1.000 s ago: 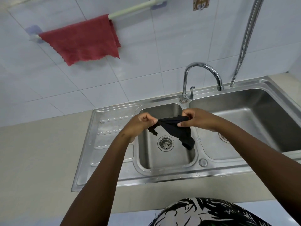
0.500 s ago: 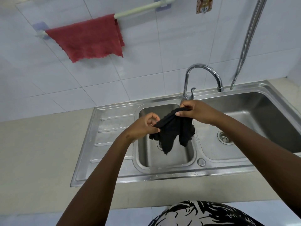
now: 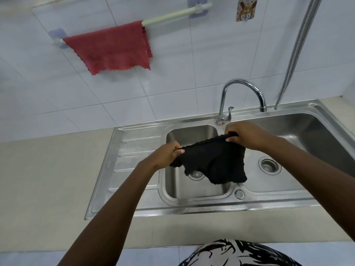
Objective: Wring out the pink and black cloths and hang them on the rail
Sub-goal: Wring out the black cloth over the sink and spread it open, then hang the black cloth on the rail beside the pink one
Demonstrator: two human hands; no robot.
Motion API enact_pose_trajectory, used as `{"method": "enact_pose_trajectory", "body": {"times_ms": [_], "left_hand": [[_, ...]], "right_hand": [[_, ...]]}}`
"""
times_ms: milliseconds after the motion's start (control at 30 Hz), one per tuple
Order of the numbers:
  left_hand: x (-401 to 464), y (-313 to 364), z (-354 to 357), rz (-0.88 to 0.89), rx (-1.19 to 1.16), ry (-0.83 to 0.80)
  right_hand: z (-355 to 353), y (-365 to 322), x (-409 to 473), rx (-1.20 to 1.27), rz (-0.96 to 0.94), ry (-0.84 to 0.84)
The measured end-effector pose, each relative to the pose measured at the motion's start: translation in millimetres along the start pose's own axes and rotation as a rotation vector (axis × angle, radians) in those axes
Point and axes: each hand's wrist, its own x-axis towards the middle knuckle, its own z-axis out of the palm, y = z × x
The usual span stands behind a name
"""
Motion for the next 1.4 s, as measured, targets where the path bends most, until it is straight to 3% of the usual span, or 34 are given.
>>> {"method": "enact_pose_trajectory", "body": {"times_ms": [133, 200, 267, 367, 467, 600, 733, 967, 1067, 1167, 1400], "left_hand": [[-5.8, -3.4, -13.3, 0.039, 0.041, 0.082], [-9.3, -5.3, -20.2, 0.055, -0.011, 0.175], [-13.4, -9.7, -28.9, 0.034, -0.071, 0.145], [-17.7, -14.6, -38.0, -0.047, 0.049, 0.068], [-17.8, -12.6, -40.0, -0.014, 0.155, 0.335], [-17.1, -14.0, -39.3, -0.049, 0.135, 0.293], [-19.7, -11.3, -39.8, -0.074, 0.082, 0.565], [-19.6, -15.0, -56.6, -0.126, 0.100, 0.537], [-19.2, -18.8, -83.9, -0.147, 0.008, 0.505], [-16.7, -17.5, -126.6, -0.152, -0.053, 0.571], [-2.3, 5.5, -241.0, -0.003, -0.228, 0.743]], "right_hand": [[3.9, 9.8, -4.3, -0.129, 0.048, -0.091], [3.7, 8.6, -8.0, -0.085, 0.033, 0.046], [2.0, 7.5, -12.4, -0.025, 0.017, 0.186], [4.8, 1.9, -15.8, -0.024, -0.002, 0.111], [9.6, -1.9, -14.3, -0.015, 0.028, 0.201], [4.3, -5.5, -13.0, 0.068, 0.066, 0.251], [0.6, -8.6, -15.5, 0.171, 0.098, 0.350], [-7.7, -10.6, -0.9, 0.187, 0.162, 0.350], [-26.5, -20.7, 16.9, 0.187, 0.162, 0.347], [-61.1, -38.7, 39.7, 0.201, 0.135, 0.408], [-145.8, -70.5, 106.1, 0.739, 0.101, 0.470]]}}
